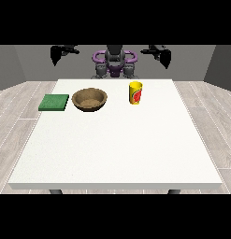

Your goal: Pick the cup and pour the ball into the bowl, then pick the bowl and place it on the pad

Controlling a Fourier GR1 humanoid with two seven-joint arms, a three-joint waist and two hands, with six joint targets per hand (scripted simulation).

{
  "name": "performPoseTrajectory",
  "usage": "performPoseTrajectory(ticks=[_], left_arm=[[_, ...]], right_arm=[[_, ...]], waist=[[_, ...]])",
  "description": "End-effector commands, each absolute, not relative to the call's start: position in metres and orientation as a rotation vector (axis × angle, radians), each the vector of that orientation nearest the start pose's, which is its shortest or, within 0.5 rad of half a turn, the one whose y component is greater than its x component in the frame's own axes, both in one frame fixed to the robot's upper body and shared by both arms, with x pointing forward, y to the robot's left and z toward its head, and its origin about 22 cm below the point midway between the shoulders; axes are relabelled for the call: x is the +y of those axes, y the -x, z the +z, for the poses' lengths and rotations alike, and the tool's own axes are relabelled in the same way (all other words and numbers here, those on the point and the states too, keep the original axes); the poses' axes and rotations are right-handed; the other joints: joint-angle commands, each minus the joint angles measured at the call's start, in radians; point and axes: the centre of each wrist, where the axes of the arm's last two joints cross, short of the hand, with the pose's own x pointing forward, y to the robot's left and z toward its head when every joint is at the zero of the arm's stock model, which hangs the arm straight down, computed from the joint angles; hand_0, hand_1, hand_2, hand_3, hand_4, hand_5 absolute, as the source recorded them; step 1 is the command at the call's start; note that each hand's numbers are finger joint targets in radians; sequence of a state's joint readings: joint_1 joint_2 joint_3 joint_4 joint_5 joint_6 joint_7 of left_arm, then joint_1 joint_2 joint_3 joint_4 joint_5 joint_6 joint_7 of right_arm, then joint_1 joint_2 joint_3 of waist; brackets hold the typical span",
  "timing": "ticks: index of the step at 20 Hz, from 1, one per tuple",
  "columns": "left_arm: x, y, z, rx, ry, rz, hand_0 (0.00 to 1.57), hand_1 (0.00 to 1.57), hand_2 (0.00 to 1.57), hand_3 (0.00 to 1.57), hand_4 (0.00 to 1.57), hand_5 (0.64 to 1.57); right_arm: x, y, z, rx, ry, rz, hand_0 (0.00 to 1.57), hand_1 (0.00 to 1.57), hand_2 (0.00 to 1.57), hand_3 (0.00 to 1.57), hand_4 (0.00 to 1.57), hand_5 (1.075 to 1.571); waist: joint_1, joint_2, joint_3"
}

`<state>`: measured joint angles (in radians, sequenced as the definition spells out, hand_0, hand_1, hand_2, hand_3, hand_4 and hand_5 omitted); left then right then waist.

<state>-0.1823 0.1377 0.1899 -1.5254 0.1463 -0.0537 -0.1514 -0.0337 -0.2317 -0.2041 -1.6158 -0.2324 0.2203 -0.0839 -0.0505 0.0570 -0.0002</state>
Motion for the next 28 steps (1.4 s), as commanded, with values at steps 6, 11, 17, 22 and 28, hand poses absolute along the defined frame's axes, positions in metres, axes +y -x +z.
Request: performPoseTrajectory(ticks=[6,11,17,22,28], left_arm=[[0.243,-0.292,-0.021,-1.91,-0.057,0.064,0.0,0.0,0.0,0.0,0.0,1.519],[0.225,-0.304,-0.041,-1.949,-0.127,0.08,0.0,0.0,0.0,0.0,0.0,1.528],[0.237,-0.312,-0.073,-1.94,-0.153,0.096,0.0,0.0,0.0,0.0,0.0,1.518],[0.249,-0.322,-0.081,-1.963,-0.177,0.117,0.0,0.0,0.0,0.0,0.0,1.52],[0.225,-0.334,-0.084,-2.003,-0.213,0.132,0.0,0.0,0.0,0.0,0.0,1.526]], right_arm=[[-0.323,-0.258,0.037,-1.819,-0.049,0.089,0.0,0.0,0.0,0.0,0.0,1.571],[-0.344,-0.263,0.041,-1.88,-0.083,0.11,0.0,0.0,0.0,0.0,0.0,1.57],[-0.337,-0.268,0.045,-1.894,-0.1,0.11,0.0,0.0,0.0,0.0,0.0,1.57],[-0.313,-0.263,0.032,-1.895,-0.122,0.114,0.0,0.0,0.0,0.0,0.0,1.571],[-0.329,-0.282,0.057,-1.951,-0.095,0.151,0.0,0.0,0.0,0.0,0.0,1.571]], waist=[[-0.031,0.084,0.0],[-0.082,0.142,0.0],[-0.093,0.167,-0.0004],[-0.111,0.184,-0.0006],[-0.12,0.243,-0.0007]])
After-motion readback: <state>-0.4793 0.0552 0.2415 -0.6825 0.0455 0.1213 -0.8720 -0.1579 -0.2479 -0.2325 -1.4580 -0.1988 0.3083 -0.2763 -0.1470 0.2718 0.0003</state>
